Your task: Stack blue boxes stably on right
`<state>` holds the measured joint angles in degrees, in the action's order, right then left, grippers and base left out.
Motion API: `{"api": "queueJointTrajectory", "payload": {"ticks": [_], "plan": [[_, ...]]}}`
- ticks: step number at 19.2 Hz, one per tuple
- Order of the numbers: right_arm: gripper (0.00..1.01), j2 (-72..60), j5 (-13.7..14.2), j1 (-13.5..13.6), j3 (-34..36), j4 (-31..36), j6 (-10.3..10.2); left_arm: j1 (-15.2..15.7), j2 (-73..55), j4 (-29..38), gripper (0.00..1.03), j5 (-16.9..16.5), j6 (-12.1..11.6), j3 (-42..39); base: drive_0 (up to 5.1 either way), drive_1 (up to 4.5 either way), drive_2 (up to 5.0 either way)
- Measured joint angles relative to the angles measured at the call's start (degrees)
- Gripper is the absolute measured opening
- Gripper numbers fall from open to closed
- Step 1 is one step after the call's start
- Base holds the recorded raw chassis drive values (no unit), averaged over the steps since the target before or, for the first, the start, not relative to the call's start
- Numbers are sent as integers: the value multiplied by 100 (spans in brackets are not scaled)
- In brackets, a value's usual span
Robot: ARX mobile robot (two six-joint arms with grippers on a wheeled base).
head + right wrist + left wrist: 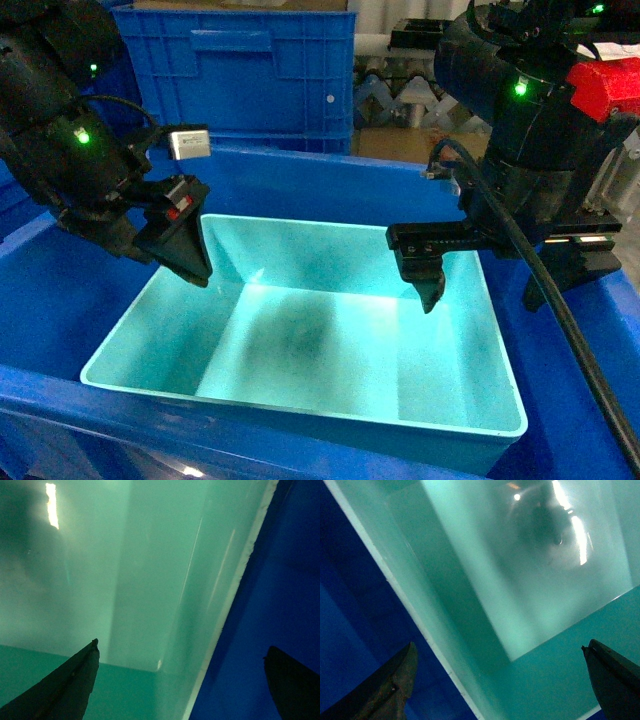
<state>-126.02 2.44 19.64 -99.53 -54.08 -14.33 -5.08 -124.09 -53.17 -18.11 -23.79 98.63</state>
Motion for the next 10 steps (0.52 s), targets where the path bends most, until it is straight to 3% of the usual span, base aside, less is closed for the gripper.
{"api": "queueJointTrajectory", "payload": {"ticks": [3, 6, 10], "plan": [[98, 518, -654, 184, 70, 42, -627, -39, 363, -402, 98, -396, 459, 107, 0, 0, 0], [98, 1910, -1443, 378, 809, 155, -1163, -275, 1633, -503, 98, -841, 1235, -573, 0, 0, 0], [98, 2232, -1405, 413, 1102, 310, -1364, -343, 1967, -328, 98, -866, 1519, -883, 0, 0, 0]]}}
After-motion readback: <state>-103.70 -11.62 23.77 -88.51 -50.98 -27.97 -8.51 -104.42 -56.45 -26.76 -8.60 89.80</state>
